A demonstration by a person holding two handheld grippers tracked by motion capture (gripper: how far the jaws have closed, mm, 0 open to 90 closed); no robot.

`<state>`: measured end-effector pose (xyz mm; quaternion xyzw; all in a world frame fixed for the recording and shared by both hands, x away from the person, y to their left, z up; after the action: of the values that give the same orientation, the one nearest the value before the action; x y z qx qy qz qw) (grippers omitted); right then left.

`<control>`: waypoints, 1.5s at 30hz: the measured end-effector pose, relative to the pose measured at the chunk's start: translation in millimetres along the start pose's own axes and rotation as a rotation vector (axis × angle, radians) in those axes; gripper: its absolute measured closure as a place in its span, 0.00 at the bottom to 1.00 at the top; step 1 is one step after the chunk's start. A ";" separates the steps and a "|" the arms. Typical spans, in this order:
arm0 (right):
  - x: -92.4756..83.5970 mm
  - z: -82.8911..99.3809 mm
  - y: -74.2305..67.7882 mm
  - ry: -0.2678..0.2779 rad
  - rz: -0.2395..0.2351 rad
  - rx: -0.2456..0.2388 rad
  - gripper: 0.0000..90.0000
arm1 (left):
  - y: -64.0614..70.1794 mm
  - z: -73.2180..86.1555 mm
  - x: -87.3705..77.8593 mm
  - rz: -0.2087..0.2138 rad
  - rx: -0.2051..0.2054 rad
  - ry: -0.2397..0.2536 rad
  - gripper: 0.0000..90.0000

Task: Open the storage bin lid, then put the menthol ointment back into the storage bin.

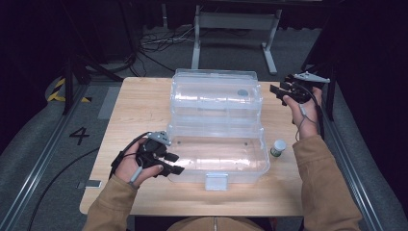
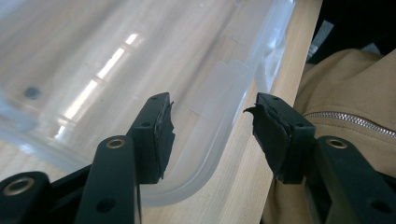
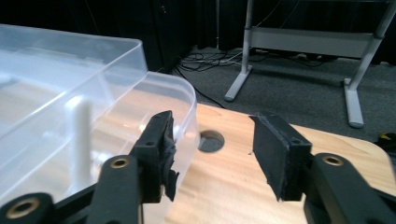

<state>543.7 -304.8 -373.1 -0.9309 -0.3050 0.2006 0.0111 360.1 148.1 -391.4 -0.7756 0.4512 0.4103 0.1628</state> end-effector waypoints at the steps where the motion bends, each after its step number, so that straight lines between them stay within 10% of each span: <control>1: -6.4 1.8 -1.5 0.009 -0.007 -0.001 0.54 | -3.2 -0.1 -3.8 -0.002 -0.016 0.015 0.50; 28: -111.4 25.5 -25.0 -0.081 -0.136 -0.016 0.23 | -57.4 -2.1 -28.9 -0.237 -0.215 0.088 0.38; 36: -118.2 22.6 -34.2 -0.183 -0.185 -0.109 0.47 | -60.1 2.2 -34.1 -0.258 -0.216 0.092 0.38; 45: -117.4 23.2 -41.0 -0.285 -0.210 -0.152 0.51 | -59.9 7.2 -37.2 -0.270 -0.210 0.075 0.38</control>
<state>425.7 -341.0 -345.6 -0.8542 -0.4134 0.3046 -0.0814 397.0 205.9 -373.7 -0.8566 0.3035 0.4004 0.1174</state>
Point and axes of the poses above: each handheld gripper's, and its own axes: x roughly forward along the jaws, z roughly out of its underside, y roughly to its right, the point moved 2 cm from there along x, roughly forward along the jaws, and after that the axes turned 11 degrees about -z, right-handed, at the moved point
